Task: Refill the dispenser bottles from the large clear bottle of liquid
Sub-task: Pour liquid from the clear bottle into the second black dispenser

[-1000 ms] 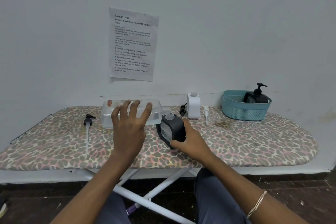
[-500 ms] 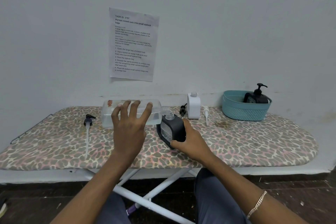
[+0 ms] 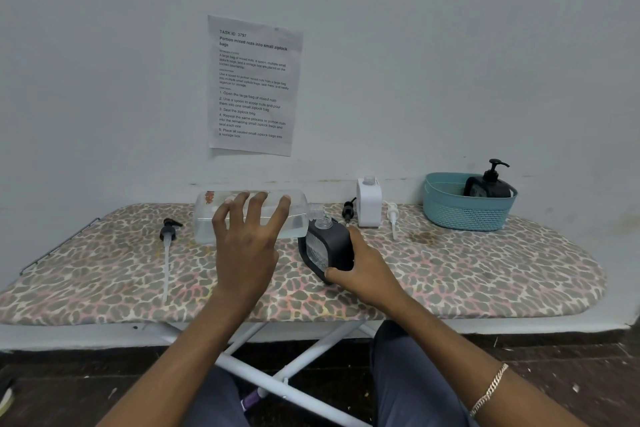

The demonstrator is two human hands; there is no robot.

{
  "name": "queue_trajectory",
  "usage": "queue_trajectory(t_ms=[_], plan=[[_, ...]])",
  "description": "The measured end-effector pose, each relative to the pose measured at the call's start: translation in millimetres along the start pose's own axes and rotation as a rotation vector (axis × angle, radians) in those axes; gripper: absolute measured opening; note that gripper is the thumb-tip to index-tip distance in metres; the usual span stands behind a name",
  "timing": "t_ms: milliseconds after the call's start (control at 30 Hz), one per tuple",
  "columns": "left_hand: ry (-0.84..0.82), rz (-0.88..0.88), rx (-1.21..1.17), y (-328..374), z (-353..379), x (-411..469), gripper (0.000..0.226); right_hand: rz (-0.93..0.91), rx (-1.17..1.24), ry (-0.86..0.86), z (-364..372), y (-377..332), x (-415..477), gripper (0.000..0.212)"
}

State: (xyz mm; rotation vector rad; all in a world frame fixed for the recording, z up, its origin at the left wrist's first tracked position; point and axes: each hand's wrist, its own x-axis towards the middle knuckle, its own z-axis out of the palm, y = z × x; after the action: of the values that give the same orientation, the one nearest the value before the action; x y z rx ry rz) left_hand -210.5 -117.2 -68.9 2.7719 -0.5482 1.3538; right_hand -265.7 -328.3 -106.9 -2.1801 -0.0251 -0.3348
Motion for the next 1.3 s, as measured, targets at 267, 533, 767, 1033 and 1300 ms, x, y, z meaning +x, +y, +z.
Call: queue_trajectory(t_ms=[267, 533, 767, 1033, 1300], plan=[[-0.001, 0.001, -0.003, 0.6, -0.1, 0.9, 0.082, 0.003, 0.001, 0.004, 0.0, -0.1, -0.1, 0.068], [-0.006, -0.003, -0.014, 0.2, 0.3, 0.9, 0.083, 0.004, 0.003, 0.003, 0.1, 0.8, -0.1, 0.067], [-0.007, 0.002, -0.011, -0.4, 0.7, 1.0, 0.083, 0.001, 0.006, 0.0, -0.1, 0.3, -0.1, 0.07], [-0.013, 0.004, -0.013, -0.9, 0.7, 1.5, 0.084, 0.003, 0.015, 0.0, -0.2, 0.4, -0.4, 0.071], [-0.02, 0.002, -0.019, -0.8, 0.4, 2.0, 0.085, 0.003, 0.011, 0.0, -0.6, 0.7, -0.8, 0.07]])
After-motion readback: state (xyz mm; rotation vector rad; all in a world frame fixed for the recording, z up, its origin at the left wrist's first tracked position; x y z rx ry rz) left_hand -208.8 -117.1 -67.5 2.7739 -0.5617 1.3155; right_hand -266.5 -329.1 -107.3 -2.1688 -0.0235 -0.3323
